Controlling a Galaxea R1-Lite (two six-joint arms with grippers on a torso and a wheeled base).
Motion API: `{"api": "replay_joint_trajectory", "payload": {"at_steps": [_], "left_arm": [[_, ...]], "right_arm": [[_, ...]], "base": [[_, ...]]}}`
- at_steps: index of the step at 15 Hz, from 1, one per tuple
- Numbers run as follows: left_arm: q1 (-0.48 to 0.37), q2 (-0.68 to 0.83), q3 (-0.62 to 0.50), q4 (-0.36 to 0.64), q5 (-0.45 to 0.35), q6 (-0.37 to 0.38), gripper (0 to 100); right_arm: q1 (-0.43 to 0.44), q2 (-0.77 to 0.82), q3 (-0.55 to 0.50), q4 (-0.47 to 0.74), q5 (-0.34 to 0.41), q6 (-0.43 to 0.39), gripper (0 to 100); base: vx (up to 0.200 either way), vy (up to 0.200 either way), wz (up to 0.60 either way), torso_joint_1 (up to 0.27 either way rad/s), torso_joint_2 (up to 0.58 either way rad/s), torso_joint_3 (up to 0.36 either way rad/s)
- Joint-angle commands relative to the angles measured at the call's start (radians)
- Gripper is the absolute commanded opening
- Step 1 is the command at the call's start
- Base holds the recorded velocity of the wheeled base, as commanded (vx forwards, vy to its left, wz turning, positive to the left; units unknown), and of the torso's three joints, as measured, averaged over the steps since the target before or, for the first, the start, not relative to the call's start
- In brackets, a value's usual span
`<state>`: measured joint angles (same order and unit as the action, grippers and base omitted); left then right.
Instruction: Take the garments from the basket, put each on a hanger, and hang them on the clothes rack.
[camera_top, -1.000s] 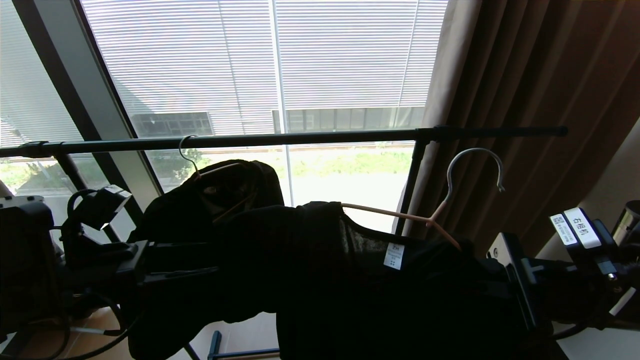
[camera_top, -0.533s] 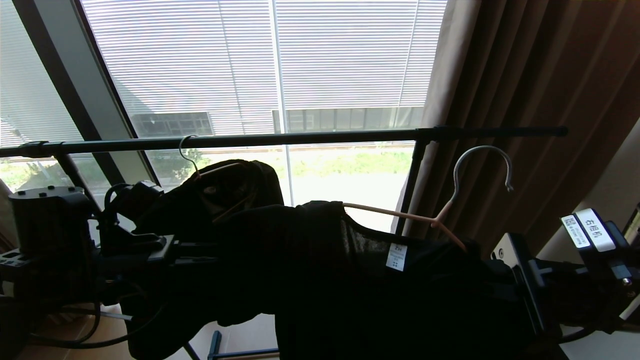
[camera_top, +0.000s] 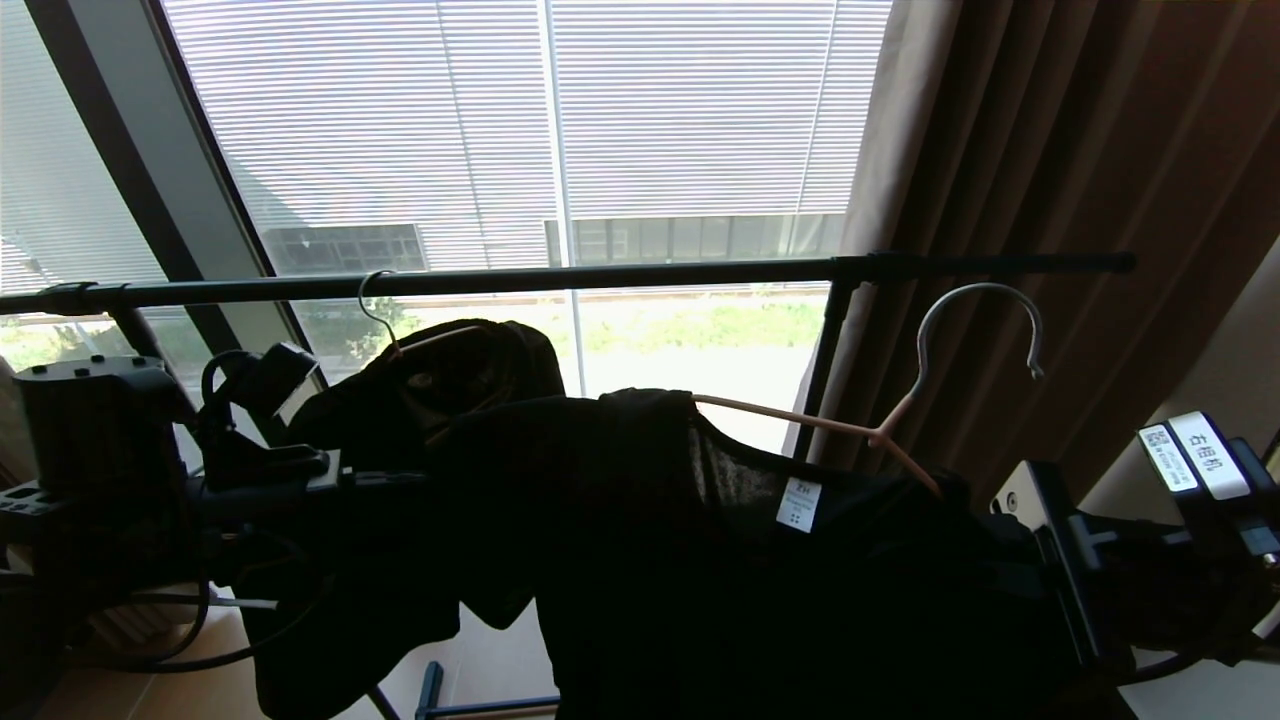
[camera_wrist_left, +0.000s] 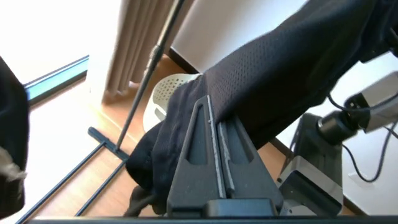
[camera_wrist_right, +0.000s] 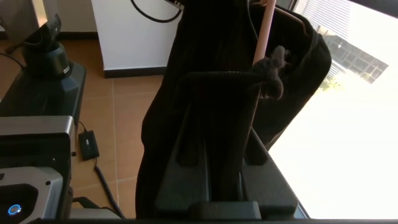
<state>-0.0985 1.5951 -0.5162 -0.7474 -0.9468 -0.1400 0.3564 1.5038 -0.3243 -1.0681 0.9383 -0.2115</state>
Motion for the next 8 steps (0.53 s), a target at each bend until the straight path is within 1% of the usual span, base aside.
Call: {"api": "replay_joint_trajectory", "payload": {"at_steps": [1,4,8], "left_arm": [[0.042,-0.001,-0.004,0.0,0.0,-0.013,0],[0.086,-0.001,0.011,0.0,-0.001,-0.018,0],[0.131,-0.004,0.068,-0.001,-0.001,-0.015,0]], "right_arm": [[-0.02,-0.001,-0.002,-0.001,0.0,0.0,0],[-0.037,-0.01,-0.004,-0.001,0.0,0.0,0],[-0.043,-0.022,-0.006,-0.001,0.0,0.0,0]], "base": [[0.0,0.0,0.0,0.0,0.0,0.0],[0.0,0.0,0.0,0.0,0.0,0.0],[0.0,0.0,0.0,0.0,0.0,0.0]]}}
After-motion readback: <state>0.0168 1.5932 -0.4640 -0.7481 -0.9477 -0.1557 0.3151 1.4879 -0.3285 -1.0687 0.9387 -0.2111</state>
